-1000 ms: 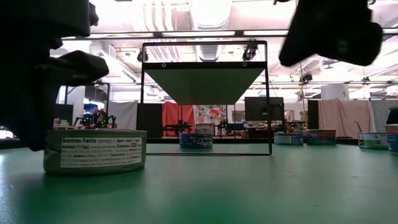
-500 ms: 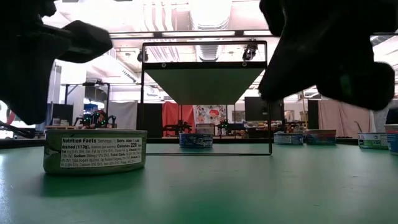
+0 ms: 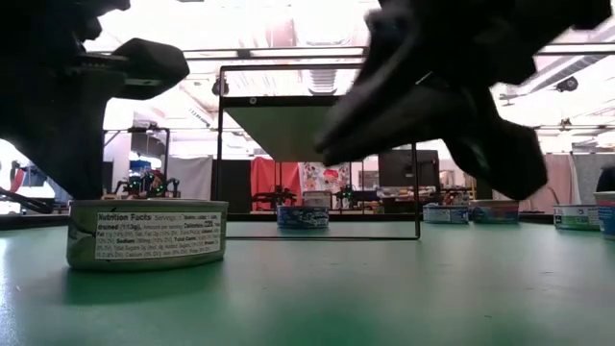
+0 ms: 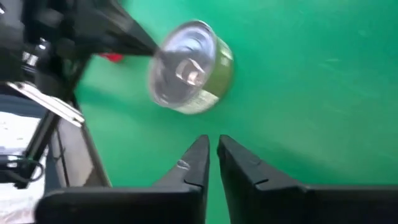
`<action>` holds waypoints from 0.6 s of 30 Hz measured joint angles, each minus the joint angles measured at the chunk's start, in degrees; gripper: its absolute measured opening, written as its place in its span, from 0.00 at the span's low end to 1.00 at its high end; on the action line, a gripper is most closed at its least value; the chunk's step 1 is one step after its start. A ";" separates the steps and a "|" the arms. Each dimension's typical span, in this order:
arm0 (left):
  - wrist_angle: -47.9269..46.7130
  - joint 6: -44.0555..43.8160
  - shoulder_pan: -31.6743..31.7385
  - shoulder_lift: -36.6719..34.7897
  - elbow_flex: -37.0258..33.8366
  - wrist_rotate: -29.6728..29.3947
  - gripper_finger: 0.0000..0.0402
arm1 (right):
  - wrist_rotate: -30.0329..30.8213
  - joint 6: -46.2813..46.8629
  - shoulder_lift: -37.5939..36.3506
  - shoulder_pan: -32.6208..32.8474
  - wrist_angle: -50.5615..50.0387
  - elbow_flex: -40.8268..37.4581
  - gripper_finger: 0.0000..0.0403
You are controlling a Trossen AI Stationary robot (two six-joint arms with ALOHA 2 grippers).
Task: Stack canned seafood by type on shelf
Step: Put the bottom green tuna can on the shelf
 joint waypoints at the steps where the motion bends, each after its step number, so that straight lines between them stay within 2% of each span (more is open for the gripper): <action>1: 0.54 0.39 0.01 0.00 -0.25 -0.02 0.00 | 0.28 -0.26 0.40 -0.13 -0.01 0.62 0.10; 10: 1.11 0.69 0.16 -0.26 -1.78 -0.43 0.00 | -0.48 -1.03 6.39 -2.06 0.67 6.22 0.36; 18: 0.92 1.23 0.16 -0.26 -1.90 0.11 0.00 | 0.83 1.12 7.16 -2.38 0.81 6.74 0.63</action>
